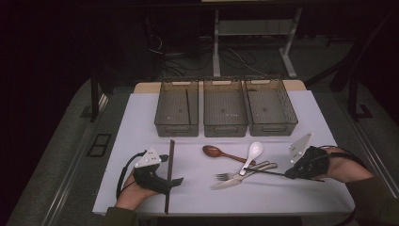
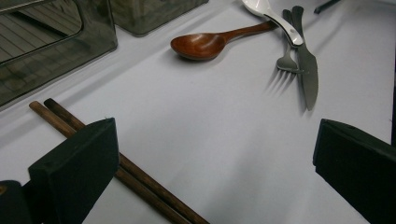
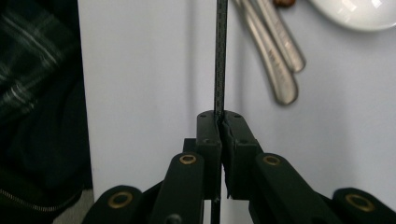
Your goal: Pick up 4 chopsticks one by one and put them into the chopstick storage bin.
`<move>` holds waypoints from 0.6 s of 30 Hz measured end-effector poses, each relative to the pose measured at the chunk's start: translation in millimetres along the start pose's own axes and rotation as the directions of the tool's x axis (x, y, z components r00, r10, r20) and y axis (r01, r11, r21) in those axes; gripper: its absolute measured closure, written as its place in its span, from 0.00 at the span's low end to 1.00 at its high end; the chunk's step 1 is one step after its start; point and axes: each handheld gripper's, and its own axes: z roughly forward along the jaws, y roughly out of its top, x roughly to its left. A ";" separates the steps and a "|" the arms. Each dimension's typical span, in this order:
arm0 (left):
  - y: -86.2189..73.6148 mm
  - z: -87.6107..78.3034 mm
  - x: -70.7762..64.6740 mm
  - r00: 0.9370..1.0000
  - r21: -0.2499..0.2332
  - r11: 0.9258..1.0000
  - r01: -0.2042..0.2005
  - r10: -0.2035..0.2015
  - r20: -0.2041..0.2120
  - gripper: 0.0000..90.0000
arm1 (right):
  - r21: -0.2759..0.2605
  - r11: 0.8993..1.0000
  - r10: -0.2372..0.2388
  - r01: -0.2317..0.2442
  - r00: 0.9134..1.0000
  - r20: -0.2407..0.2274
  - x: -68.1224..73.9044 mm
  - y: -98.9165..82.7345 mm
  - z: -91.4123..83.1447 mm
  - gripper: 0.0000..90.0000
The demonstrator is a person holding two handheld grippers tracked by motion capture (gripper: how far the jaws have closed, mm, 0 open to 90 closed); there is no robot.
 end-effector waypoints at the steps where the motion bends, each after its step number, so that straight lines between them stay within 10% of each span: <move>1: 0.0 0.0 0.0 1.000 0.000 1.000 0.001 -0.001 0.000 0.00 | -0.030 1.000 0.000 0.000 1.000 0.008 -1.3 0.0 -1.5 0.95; 9: 0.0 -0.5 0.2 1.000 -0.003 1.000 0.000 0.000 0.000 0.00 | -0.147 0.987 0.068 -0.060 0.996 0.049 -6.4 4.3 0.0 0.95; 18: -0.1 0.1 -0.4 1.000 -0.006 1.000 0.005 -0.005 0.001 0.00 | -0.282 0.945 0.194 -0.165 0.978 0.078 -9.8 9.5 4.8 0.95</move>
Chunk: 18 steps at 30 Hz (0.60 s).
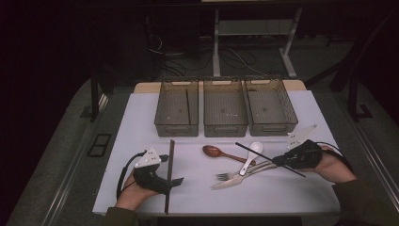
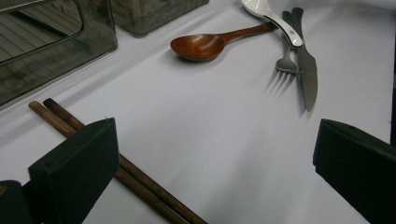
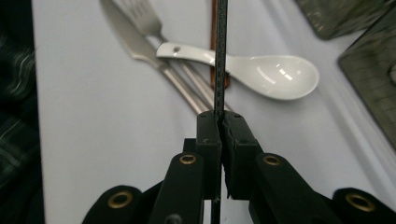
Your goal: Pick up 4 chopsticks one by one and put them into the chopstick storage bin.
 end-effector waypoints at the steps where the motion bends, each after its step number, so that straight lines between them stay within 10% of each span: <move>1: 0.0 0.1 0.0 1.000 0.000 1.000 0.000 0.000 0.001 0.00 | -0.010 1.000 0.005 -0.005 1.000 0.014 -0.5 -0.3 0.7 0.95; 18: -1.6 2.9 -1.1 1.000 -0.016 1.000 0.013 -0.013 -0.011 0.00 | -0.245 0.952 0.210 -0.186 0.975 0.077 -3.0 4.1 10.7 0.95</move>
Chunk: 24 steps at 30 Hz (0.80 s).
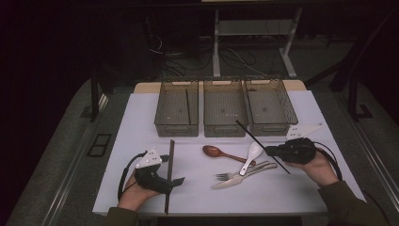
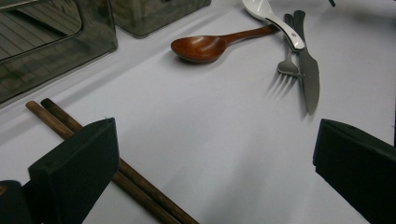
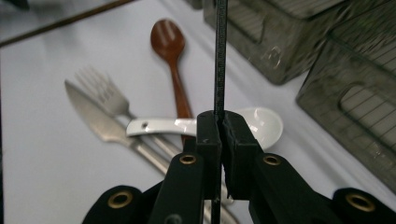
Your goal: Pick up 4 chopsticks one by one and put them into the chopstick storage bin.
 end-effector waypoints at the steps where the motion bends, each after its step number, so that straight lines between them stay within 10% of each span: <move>1: 0.0 0.1 0.1 1.000 -0.002 1.000 0.004 -0.004 -0.001 0.00 | -0.013 1.000 0.012 -0.012 1.000 0.008 -0.3 1.4 0.5 0.95; 24: -1.7 0.9 1.0 1.000 -0.026 1.000 0.017 -0.017 -0.002 0.00 | -0.166 0.983 0.089 -0.082 0.995 0.037 -1.8 37.4 30.7 0.95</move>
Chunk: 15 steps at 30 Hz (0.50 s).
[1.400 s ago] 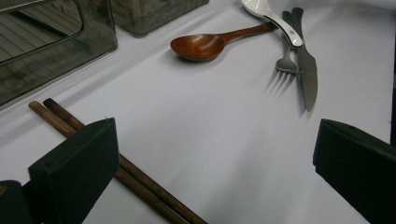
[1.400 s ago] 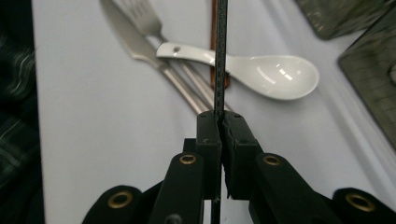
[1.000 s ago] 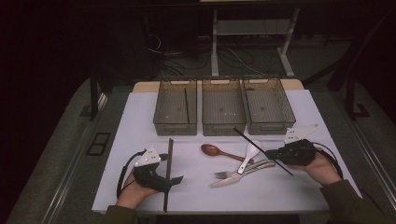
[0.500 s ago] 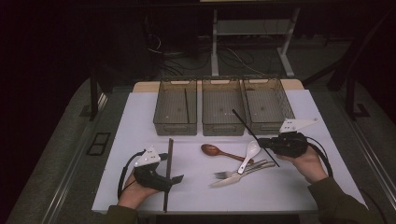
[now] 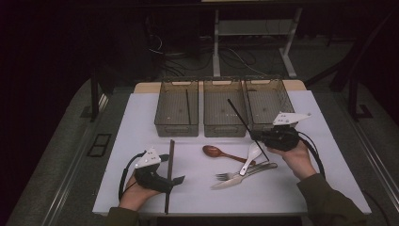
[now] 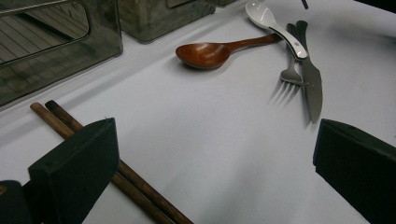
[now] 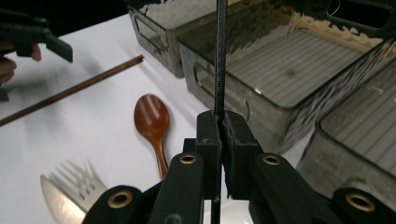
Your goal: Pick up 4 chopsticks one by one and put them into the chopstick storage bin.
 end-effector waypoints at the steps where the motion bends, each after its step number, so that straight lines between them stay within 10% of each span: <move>1: -0.1 0.2 -0.1 1.000 -0.002 1.000 0.000 0.000 0.001 0.00 | -0.005 1.000 0.004 -0.004 1.000 0.004 0.1 2.1 1.6 0.95; 15: 0.1 -2.3 1.4 1.000 -0.011 1.000 0.006 -0.006 -0.003 0.00 | -0.071 0.997 0.012 -0.012 1.000 0.006 4.8 32.3 25.6 0.95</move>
